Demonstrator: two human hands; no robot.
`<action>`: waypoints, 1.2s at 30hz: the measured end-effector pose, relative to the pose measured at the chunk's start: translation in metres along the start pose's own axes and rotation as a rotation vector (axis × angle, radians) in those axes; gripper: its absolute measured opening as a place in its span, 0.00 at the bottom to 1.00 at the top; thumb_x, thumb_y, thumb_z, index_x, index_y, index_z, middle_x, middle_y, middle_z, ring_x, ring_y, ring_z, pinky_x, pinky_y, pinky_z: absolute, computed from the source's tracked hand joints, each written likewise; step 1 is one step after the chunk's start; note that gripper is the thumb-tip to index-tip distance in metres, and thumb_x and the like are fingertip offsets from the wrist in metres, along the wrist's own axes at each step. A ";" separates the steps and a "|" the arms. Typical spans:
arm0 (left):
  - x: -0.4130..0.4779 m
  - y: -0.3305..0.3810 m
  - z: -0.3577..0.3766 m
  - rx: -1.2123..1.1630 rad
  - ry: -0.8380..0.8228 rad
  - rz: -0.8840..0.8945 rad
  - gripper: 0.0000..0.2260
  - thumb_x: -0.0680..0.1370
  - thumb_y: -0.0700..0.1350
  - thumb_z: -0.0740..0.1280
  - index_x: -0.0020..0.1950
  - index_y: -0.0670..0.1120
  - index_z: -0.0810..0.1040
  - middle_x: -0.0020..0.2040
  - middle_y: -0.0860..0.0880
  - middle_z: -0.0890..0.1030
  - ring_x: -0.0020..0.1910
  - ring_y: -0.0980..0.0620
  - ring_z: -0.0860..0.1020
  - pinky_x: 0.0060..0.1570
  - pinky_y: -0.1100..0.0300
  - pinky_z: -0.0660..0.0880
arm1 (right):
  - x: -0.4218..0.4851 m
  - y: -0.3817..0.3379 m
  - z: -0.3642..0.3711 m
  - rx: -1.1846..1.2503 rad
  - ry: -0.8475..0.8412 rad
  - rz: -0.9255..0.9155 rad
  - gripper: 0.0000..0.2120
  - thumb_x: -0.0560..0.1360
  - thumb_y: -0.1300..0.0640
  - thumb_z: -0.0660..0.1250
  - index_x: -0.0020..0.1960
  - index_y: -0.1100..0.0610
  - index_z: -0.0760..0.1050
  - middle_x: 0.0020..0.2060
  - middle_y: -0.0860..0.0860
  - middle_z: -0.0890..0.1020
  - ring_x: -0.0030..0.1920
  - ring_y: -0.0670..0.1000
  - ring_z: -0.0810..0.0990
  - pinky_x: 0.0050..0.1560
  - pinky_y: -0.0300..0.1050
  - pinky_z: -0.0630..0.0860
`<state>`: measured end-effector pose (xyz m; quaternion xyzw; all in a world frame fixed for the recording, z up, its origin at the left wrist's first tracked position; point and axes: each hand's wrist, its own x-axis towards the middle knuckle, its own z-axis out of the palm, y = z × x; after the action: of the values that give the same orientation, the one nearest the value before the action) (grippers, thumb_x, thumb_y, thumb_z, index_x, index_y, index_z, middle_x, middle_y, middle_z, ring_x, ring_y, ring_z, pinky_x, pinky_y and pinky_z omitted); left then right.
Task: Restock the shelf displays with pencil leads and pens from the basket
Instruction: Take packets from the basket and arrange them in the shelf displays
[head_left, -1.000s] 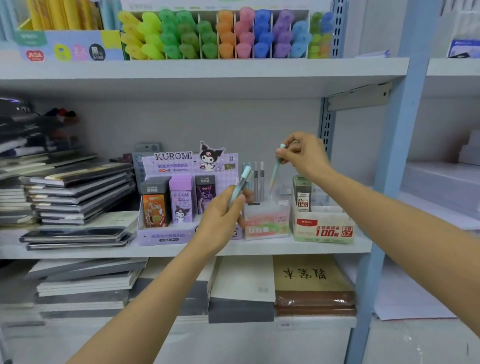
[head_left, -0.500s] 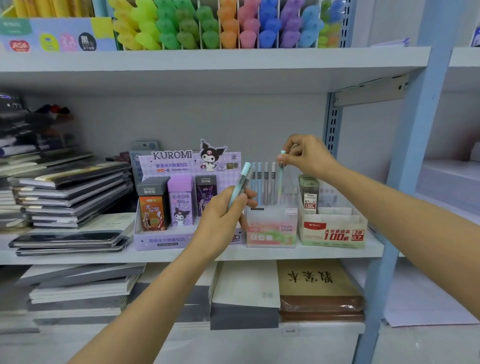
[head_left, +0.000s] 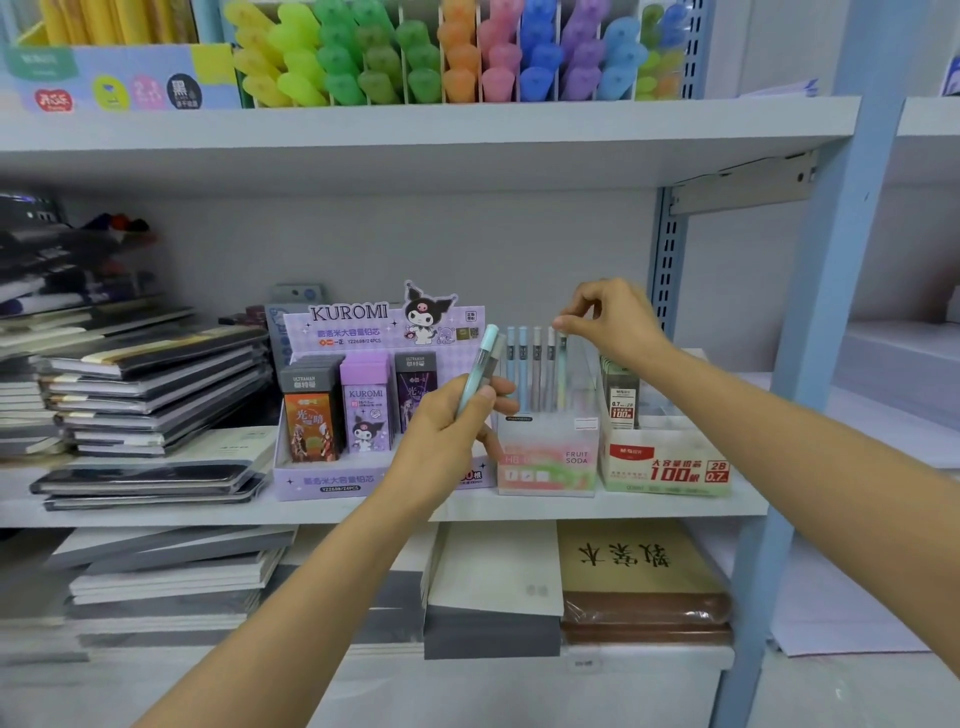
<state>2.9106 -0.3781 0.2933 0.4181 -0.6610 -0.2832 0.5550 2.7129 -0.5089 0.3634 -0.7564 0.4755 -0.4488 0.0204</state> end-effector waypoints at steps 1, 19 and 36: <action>-0.001 0.001 -0.001 -0.009 -0.001 -0.011 0.11 0.84 0.44 0.57 0.54 0.48 0.79 0.52 0.51 0.83 0.31 0.57 0.77 0.24 0.69 0.66 | 0.000 0.001 0.001 -0.029 -0.007 0.008 0.07 0.72 0.52 0.74 0.42 0.56 0.81 0.37 0.44 0.80 0.35 0.40 0.73 0.39 0.37 0.69; -0.012 0.015 -0.002 -0.317 -0.133 -0.106 0.11 0.80 0.49 0.64 0.56 0.46 0.83 0.35 0.51 0.78 0.27 0.56 0.73 0.20 0.67 0.63 | -0.064 -0.063 -0.040 0.872 -0.247 0.033 0.09 0.78 0.62 0.65 0.55 0.68 0.77 0.40 0.53 0.83 0.37 0.47 0.80 0.40 0.37 0.77; -0.014 0.012 -0.015 -0.363 0.055 -0.285 0.09 0.82 0.47 0.61 0.58 0.44 0.76 0.39 0.47 0.82 0.25 0.54 0.72 0.19 0.67 0.61 | -0.037 -0.049 -0.048 0.876 -0.048 0.106 0.06 0.78 0.62 0.66 0.52 0.63 0.78 0.42 0.56 0.85 0.39 0.49 0.84 0.43 0.39 0.81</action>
<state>2.9232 -0.3592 0.2999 0.4080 -0.5181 -0.4614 0.5935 2.7085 -0.4360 0.3903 -0.6610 0.2778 -0.5888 0.3731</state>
